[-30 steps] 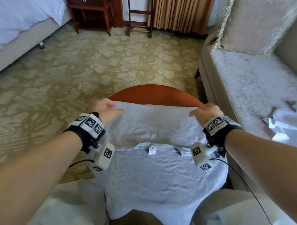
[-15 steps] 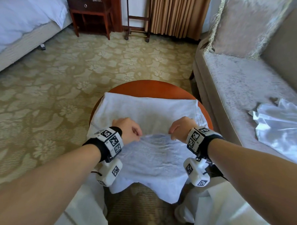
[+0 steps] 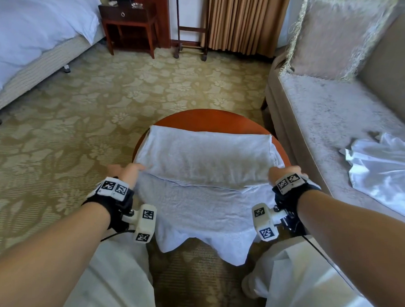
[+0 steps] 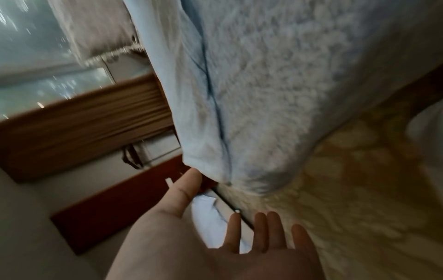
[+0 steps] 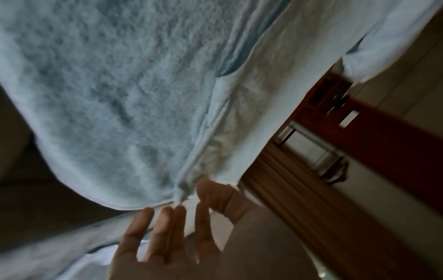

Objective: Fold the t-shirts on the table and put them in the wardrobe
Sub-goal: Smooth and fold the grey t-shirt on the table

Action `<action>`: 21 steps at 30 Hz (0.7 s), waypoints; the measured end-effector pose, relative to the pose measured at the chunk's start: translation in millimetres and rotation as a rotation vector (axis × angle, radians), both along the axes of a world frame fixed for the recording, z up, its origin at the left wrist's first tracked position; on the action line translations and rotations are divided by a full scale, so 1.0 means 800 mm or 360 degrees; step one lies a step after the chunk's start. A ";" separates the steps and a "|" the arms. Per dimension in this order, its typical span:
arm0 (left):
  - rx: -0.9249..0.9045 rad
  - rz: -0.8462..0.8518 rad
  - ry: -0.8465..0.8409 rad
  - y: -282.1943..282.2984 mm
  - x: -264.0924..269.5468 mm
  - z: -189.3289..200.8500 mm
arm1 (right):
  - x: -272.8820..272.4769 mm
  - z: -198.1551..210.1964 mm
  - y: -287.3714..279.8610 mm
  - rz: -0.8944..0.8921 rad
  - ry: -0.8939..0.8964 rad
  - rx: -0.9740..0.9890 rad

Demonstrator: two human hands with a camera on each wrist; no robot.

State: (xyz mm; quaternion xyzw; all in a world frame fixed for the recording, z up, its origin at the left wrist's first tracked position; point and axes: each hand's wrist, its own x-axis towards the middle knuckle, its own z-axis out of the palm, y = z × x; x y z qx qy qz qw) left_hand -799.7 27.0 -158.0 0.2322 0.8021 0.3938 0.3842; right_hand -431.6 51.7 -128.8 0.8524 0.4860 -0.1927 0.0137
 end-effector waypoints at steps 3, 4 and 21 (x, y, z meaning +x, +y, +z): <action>-0.0051 -0.0129 -0.0252 -0.008 0.001 -0.006 | 0.012 -0.006 -0.027 0.0014 -0.0024 -0.0172; -0.0073 -0.0116 -0.0308 -0.009 0.002 -0.014 | 0.012 -0.001 -0.039 0.0028 -0.0017 -0.0204; -0.0186 -0.0478 -0.0707 -0.066 0.010 -0.018 | 0.011 -0.004 -0.083 -0.0227 0.0970 -0.0136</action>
